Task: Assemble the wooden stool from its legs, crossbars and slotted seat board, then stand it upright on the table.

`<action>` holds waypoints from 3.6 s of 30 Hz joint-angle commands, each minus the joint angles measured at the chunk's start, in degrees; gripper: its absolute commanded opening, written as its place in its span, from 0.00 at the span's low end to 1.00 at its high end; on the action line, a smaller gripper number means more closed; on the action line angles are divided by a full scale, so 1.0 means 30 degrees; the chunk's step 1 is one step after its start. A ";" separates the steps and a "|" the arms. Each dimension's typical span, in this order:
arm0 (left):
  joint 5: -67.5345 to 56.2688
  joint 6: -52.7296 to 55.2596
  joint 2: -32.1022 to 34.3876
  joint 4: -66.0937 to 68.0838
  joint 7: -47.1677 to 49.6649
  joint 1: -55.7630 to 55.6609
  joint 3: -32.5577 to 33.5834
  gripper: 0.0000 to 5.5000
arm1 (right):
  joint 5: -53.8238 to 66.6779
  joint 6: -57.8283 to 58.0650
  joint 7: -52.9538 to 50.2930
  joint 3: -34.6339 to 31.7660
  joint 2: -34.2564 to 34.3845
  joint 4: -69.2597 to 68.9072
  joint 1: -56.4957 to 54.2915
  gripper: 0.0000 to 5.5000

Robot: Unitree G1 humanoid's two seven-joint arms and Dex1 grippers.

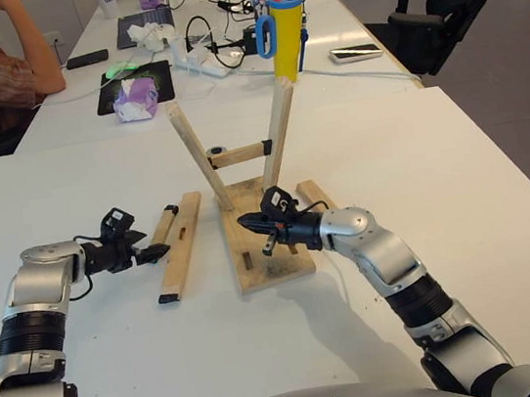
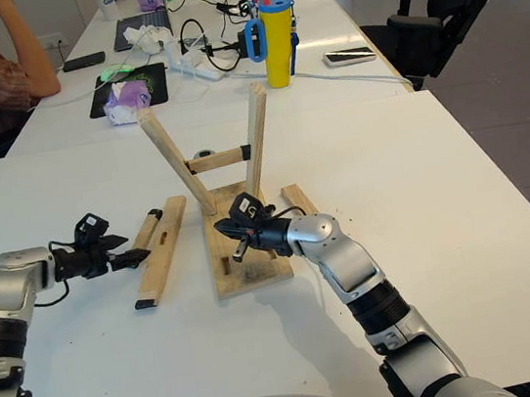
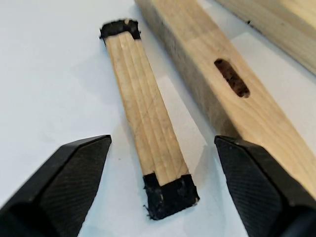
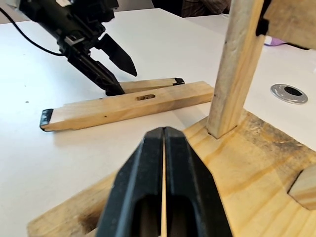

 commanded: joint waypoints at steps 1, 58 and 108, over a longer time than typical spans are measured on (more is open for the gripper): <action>-0.0530 0.0845 -0.0527 0.0366 0.0714 0.0463 0.0642 0.71 | -0.0010 0.0056 -0.0248 -0.0075 0.0053 0.0130 0.0061 0.00; -0.0410 -0.9763 -0.6015 -1.0339 0.8159 -0.4033 -0.0028 0.24 | 1.7101 0.7175 -0.7953 -1.2892 0.3300 -0.2416 -0.6680 0.52; -0.3689 -0.7808 -0.7526 -1.3113 0.8306 -0.0479 0.1546 0.65 | 1.3171 0.4921 -0.9111 -1.1700 -0.2196 -0.3558 0.1699 0.08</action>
